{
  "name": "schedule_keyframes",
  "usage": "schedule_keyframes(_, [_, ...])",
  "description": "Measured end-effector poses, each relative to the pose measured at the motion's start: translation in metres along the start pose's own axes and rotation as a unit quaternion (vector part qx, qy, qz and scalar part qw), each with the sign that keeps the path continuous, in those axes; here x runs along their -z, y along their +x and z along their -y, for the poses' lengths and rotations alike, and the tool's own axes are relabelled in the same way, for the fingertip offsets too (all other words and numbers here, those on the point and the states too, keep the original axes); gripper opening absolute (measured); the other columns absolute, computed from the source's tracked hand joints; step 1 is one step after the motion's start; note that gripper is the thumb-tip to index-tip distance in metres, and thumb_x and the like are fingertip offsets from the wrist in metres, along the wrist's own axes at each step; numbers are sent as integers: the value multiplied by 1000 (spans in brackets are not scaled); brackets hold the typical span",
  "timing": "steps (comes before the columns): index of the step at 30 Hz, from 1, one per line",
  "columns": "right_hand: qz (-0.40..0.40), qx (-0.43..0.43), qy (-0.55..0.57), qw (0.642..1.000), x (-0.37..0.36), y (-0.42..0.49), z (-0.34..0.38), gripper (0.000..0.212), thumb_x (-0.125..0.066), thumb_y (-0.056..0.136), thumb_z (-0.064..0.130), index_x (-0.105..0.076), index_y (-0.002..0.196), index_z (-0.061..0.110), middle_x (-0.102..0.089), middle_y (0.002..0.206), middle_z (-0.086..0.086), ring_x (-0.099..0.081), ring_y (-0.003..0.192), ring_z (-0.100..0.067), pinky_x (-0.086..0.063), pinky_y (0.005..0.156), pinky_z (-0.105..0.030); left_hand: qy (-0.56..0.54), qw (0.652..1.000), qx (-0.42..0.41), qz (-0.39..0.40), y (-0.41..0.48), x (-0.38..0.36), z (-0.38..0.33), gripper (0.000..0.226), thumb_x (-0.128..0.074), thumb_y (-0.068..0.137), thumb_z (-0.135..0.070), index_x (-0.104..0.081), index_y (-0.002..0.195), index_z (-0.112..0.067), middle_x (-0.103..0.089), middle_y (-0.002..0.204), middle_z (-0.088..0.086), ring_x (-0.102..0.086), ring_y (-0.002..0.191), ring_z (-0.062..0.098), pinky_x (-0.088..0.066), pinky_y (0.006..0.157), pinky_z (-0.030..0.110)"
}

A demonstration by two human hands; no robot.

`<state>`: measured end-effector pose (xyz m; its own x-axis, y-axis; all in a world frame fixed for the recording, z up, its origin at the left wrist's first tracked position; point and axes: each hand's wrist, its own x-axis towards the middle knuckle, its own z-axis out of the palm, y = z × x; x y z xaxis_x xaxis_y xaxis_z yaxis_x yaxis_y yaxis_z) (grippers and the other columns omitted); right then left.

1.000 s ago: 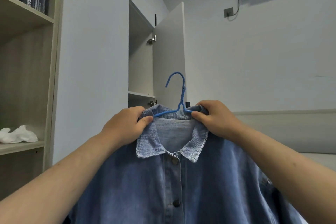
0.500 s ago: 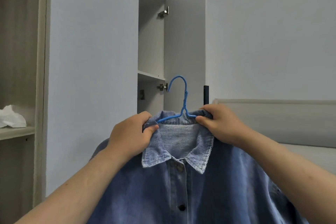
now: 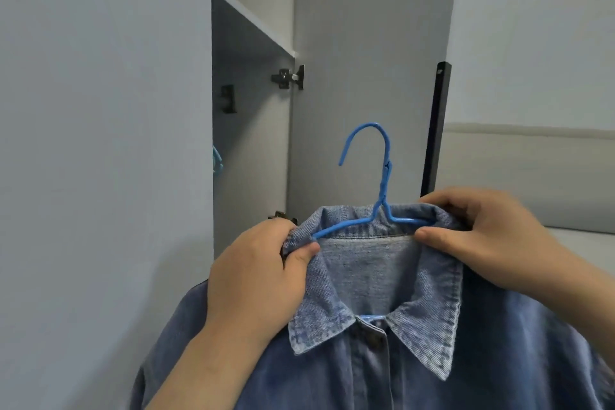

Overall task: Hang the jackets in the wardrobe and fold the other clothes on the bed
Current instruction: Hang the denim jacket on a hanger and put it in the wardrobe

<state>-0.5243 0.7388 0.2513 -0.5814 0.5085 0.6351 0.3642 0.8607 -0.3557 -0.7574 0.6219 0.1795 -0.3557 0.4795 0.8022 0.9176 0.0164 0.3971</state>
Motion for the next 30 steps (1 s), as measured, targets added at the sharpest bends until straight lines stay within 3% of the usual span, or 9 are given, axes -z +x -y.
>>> schedule_keyframes(4, [4,-56,16,998,-20,28,-25,17,-80,70,26,-73,80,37,-72,72,21,-67,71,3,-48,63,-12,-37,998,30,47,27,-32,23,26,-50,79,-56,-56,74,-31,-52,65,-17,-50,67,1,-30,50,17])
schedule_keyframes(9, [34,-133,23,990,-4,61,-27,13,-83,71,23,-73,76,31,-72,70,13,-66,69,-8,-49,63,-27,-53,992,65,98,67,-35,12,20,-59,79,-49,-57,72,-31,-51,62,-17,-49,61,1,-31,52,21])
schedule_keyframes(14, [78,-199,40,976,30,84,-17,16,-85,72,20,-73,76,30,-72,72,8,-66,69,-12,-50,66,-31,-62,973,127,183,109,-18,-15,18,-68,86,-34,-57,76,-25,-53,70,-13,-48,73,6,-28,69,32])
schedule_keyframes(19, [166,-202,79,962,78,114,14,35,-89,64,14,-71,80,40,-72,77,22,-67,77,1,-48,67,-13,-82,939,197,270,151,18,-37,19,-61,90,-40,-50,77,-30,-53,78,-12,-40,87,-8,-25,72,31])
schedule_keyframes(23, [202,-204,115,951,119,144,30,36,-84,70,3,-71,95,26,-75,89,12,-70,80,-7,-55,74,-21,-86,937,208,266,192,46,-53,20,-62,91,-33,-52,75,-27,-55,76,-8,-47,81,6,-31,74,34])
schedule_keyframes(25, [203,-212,115,949,134,153,39,27,-83,74,6,-73,92,22,-75,84,6,-70,77,-9,-56,74,-26,-87,935,209,272,210,57,-60,20,-62,91,-32,-53,75,-25,-56,75,-8,-51,80,15,-35,73,36])
schedule_keyframes(28, [188,-208,55,958,149,160,46,15,-81,79,18,-71,84,27,-70,72,9,-58,66,2,-49,67,-23,-81,935,198,282,226,64,-73,23,-61,92,-33,-51,72,-27,-56,73,-7,-49,76,10,-32,71,35])
schedule_keyframes(30, [172,-198,27,965,157,163,54,17,-79,82,23,-66,75,33,-63,64,14,-53,61,2,-42,60,-18,-90,936,199,276,235,69,-81,23,-61,92,-34,-52,72,-28,-58,74,-6,-49,77,9,-32,73,35])
